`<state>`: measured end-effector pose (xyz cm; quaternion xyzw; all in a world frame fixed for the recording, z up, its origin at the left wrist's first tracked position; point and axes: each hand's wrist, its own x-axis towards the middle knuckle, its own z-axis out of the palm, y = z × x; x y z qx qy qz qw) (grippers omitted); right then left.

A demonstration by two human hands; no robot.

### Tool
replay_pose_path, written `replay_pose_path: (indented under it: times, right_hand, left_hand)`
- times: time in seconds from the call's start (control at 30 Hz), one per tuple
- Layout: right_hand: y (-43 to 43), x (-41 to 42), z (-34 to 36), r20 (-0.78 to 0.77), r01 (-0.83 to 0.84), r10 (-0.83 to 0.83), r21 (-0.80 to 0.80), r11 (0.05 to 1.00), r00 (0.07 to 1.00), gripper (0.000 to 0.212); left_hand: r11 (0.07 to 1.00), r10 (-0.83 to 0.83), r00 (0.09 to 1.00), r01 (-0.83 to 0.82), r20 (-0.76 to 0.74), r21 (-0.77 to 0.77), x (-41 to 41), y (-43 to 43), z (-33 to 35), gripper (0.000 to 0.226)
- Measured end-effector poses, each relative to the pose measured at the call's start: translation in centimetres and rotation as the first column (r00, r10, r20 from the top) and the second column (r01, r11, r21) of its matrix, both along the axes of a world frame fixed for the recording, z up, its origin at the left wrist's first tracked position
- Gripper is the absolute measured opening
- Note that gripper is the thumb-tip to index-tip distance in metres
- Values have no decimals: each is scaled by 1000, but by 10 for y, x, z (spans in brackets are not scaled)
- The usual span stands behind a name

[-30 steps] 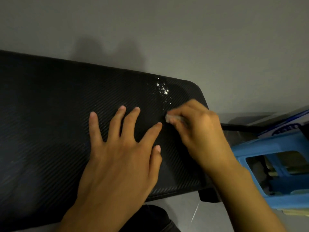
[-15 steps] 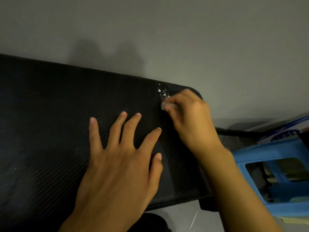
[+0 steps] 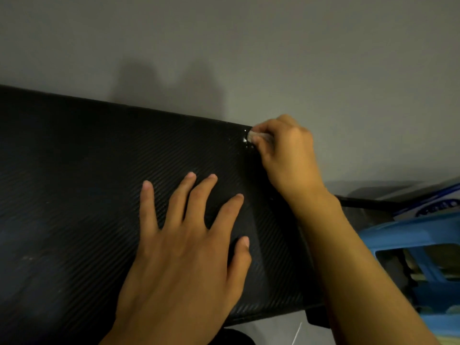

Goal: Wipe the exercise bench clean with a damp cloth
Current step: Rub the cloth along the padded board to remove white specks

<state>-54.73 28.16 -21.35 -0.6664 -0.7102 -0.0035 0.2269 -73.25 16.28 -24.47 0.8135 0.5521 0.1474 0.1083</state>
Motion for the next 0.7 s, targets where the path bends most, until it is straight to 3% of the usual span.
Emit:
replay_pose_path:
  times: [0.27, 0.5, 0.7]
  right_hand:
    - [-49, -4, 4, -24, -158, 158, -17, 987, 987, 10]
    - [38, -9, -1, 23, 4, -3, -33, 999, 1000, 15]
    - [-33, -12, 6, -41, -170, 169, -30, 985, 985, 10]
  left_hand:
    - [1000, 10, 1000, -10, 22, 12, 2, 1, -4, 60]
    - [999, 9, 999, -11, 50, 43, 1, 0, -4, 60]
    - [999, 8, 998, -12, 64, 52, 2, 0, -6, 61]
